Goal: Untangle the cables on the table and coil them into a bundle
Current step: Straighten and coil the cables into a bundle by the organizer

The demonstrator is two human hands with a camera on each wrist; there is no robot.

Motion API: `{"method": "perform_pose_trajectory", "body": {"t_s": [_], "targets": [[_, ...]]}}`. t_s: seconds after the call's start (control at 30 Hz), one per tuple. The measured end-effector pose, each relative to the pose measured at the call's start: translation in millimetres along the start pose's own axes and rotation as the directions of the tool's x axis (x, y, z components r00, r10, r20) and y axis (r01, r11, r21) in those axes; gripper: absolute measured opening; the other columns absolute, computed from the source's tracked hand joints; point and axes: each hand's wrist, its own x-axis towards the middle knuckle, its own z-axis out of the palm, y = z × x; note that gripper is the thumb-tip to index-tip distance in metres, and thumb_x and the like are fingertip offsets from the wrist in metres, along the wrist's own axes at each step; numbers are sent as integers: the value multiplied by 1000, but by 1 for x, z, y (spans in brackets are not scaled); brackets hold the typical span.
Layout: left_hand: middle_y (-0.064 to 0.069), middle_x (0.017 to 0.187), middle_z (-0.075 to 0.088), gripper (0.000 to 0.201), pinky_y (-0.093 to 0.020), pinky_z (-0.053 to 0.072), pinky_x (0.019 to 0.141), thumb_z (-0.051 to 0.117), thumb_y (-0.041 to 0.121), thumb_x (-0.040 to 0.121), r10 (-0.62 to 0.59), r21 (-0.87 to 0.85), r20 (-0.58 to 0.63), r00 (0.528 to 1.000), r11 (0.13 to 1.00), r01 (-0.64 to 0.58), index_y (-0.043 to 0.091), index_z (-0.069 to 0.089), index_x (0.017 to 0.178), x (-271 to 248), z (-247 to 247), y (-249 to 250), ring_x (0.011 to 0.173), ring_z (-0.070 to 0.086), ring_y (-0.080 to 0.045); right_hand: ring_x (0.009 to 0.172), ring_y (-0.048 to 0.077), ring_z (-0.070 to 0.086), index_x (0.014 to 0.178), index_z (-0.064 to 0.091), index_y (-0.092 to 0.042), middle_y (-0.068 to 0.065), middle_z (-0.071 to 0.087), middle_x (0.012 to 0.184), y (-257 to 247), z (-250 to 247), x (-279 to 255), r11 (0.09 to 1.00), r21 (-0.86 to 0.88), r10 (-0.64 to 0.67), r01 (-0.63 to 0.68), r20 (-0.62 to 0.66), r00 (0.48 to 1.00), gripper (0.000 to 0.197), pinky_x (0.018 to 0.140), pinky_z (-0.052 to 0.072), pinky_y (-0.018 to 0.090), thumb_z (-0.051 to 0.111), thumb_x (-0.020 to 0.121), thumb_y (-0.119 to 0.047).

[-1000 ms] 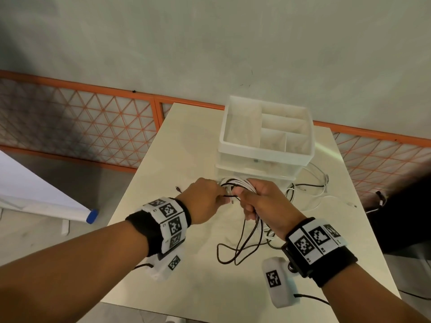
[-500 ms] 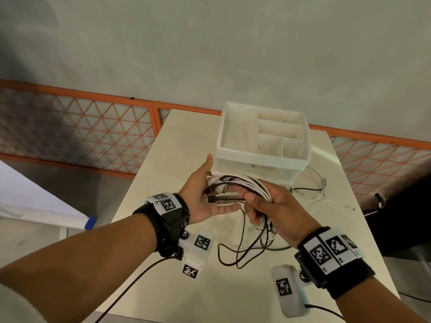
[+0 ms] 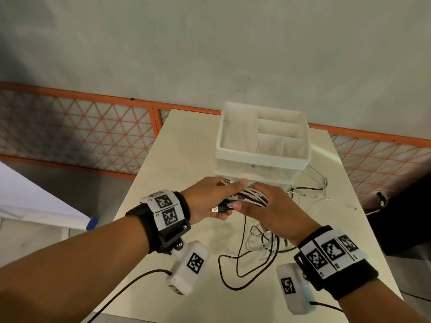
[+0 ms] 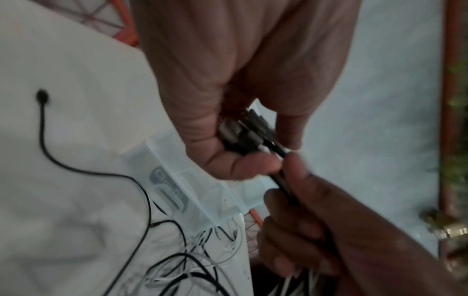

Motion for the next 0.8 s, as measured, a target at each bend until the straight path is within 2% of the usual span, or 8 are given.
{"method": "perform_pose_trajectory", "body": {"t_s": [0.07, 0.13, 0.23, 0.33, 0.47, 0.57, 0.63, 0.8], "targets": [[1, 67, 62, 27, -23, 46, 51, 69, 43, 88, 48, 23, -61, 997, 999, -47, 17, 64, 86, 1, 1, -3, 58, 51, -15, 52, 2, 52, 112, 69, -25, -15, 60, 64, -2, 6, 1, 998, 53, 22, -21, -3, 1000, 27, 51, 40, 12, 64, 93, -44], [-3, 71, 62, 23, -25, 45, 50, 68, 35, 91, 83, 0, -105, 991, 997, -83, 14, 62, 83, 2, 1, -4, 58, 52, -17, 59, 20, 42, 110, 70, -22, 0, 49, 67, -2, 9, 3, 993, 104, 52, -48, -36, 998, 38, 51, 38, 30, 52, 97, -53], [-12, 83, 69, 29, -31, 55, 59, 60, 38, 95, 56, -67, -113, 992, 996, -64, 9, 64, 93, 1, 1, -1, 71, 66, -24, 54, 20, 38, 94, 70, -18, -2, 49, 57, 1, 10, 3, 996, 81, 35, -27, -99, 995, 28, 54, 37, 37, 53, 101, -38], [-12, 93, 73, 51, -42, 60, 81, 53, 57, 92, -17, -168, -108, 994, 986, -1, 9, 68, 100, 3, -5, -2, 92, 70, -26, 52, 18, 37, 91, 71, -16, -4, 50, 55, 3, 10, 1, 990, 142, -6, 21, -106, 994, 21, 50, 35, 29, 58, 100, -30], [-20, 104, 72, 70, -48, 56, 89, 53, 64, 90, -31, -287, -8, 999, 958, 28, 1, 68, 118, 2, -5, -5, 92, 70, -34, 47, 2, 50, 101, 71, -22, -1, 67, 65, 1, 12, -1, 995, -10, -99, 98, -111, 989, 14, 51, 37, 11, 58, 100, -28], [-16, 87, 72, 65, -48, 59, 82, 57, 61, 88, -41, -252, 25, 999, 967, 46, 0, 70, 108, 0, -1, -4, 79, 70, -33, 74, 0, 68, 106, 70, -25, -4, 76, 83, 2, 14, 0, 993, -71, -106, 99, -100, 989, 12, 66, 45, 8, 62, 98, -25], [-10, 72, 68, 59, -42, 60, 73, 56, 59, 90, -44, -151, 46, 998, 987, 50, 3, 70, 104, -3, 3, -1, 71, 70, -30, 88, 1, 70, 108, 68, -27, -9, 76, 93, 4, 15, 0, 992, -79, -103, 95, -105, 989, 13, 74, 49, 9, 64, 96, -23], [-8, 62, 64, 27, -20, 43, 40, 57, 30, 93, 23, 32, -161, 987, 999, -18, 7, 71, 91, 0, 9, -1, 52, 65, -22, 82, -4, 66, 111, 57, -29, -10, 72, 92, 0, 23, 0, 991, -120, -86, 62, -201, 976, 25, 67, 47, 7, 71, 90, -33]]}}
